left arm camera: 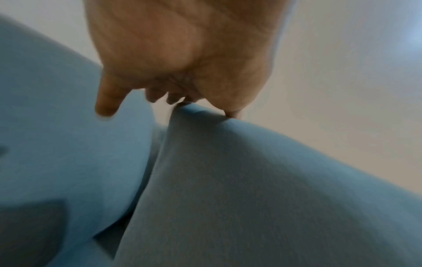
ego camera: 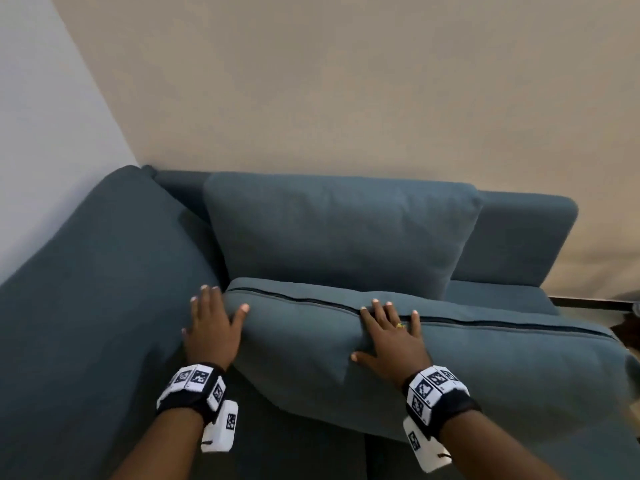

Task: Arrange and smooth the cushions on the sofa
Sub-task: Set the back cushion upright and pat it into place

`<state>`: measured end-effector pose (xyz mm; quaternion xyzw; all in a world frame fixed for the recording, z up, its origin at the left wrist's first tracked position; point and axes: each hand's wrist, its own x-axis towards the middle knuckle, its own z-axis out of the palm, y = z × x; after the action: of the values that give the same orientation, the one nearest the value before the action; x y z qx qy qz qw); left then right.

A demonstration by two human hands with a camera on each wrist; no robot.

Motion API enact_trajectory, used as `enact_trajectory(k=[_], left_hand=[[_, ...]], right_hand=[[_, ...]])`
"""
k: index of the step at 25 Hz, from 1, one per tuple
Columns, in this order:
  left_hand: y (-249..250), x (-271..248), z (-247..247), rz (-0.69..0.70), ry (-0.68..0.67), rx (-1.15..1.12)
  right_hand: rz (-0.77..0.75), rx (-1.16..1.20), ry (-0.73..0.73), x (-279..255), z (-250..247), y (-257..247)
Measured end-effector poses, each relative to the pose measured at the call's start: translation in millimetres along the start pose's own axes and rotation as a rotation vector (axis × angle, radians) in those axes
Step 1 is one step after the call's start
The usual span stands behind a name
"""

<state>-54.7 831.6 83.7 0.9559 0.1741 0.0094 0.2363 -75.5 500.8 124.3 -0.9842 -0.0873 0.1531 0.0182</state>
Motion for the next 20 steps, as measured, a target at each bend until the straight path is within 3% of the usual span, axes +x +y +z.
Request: enact_trajectory(k=[1,3,6,8,9,11,13,15,17,19,20], left_hand=[[-15,11,-4,-0.133,-0.101,-0.185],[-32,30,-6,-0.243,-0.188,-0.505],[-8,40,-15,-0.129,-0.12,-0.508],[35,30,-46,0.025,-0.093,-0.388],[58,25,-60,0.13,-0.057,-0.329],[100,9,-87,0.319,0.016,-0.247],[140,-9,-108,0.468,0.098,-0.265],[172,-22,-125,0.577,0.177,-0.383],[189,-27,-135,0.678,0.167,-0.472],[182,-31,-138,0.693,0.02,-0.32],[176,-33,-142,0.682,0.01,-0.243]], right_hand=[[0.027,-0.006,-0.008,2,0,-3],[-0.037,-0.032,-0.026,10,-8,-31],[-0.178,0.001,-0.001,19,-15,-98],[-0.072,0.055,0.086,30,-18,-128],[-0.001,0.066,0.199,34,-28,-133],[0.032,0.039,0.522,34,-54,-126],[-0.034,0.05,0.837,25,-87,-101],[-0.002,0.082,0.958,8,-130,-73],[0.103,0.136,1.023,-13,-176,-46],[0.157,0.194,1.091,-33,-224,-19],[0.154,0.246,1.148,-47,-249,-3]])
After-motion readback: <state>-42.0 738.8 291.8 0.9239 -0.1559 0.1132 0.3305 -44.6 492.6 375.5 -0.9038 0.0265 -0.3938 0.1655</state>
